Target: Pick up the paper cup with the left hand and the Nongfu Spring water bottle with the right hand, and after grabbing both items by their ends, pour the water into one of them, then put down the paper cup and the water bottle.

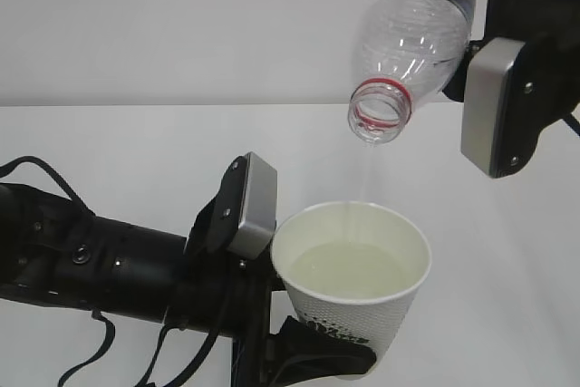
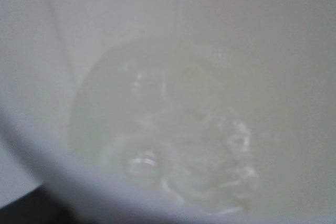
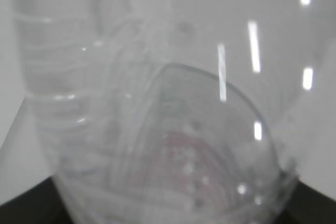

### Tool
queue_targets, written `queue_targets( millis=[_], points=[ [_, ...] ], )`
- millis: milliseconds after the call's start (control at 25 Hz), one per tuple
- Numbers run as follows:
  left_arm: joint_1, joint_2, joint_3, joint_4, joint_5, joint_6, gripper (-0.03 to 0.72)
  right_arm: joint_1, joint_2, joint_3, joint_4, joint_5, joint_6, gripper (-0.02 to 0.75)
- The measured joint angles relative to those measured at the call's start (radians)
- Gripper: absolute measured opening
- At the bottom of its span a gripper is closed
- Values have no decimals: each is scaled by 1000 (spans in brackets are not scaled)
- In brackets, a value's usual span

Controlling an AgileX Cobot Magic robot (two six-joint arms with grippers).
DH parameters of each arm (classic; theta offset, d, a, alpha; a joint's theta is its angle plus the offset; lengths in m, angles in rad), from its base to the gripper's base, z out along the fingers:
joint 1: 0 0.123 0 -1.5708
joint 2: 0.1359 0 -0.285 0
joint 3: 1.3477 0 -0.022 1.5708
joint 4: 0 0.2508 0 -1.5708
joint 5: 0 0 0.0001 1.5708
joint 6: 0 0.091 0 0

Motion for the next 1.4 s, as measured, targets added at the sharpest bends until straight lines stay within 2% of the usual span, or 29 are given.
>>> queue_targets(
  millis=[640,1400],
  points=[
    [0,0,0,0,0,0,507,0,0,0,17,0,20,485],
    [0,0,0,0,0,0,505,0,0,0,19,-24,202,485]
  ],
)
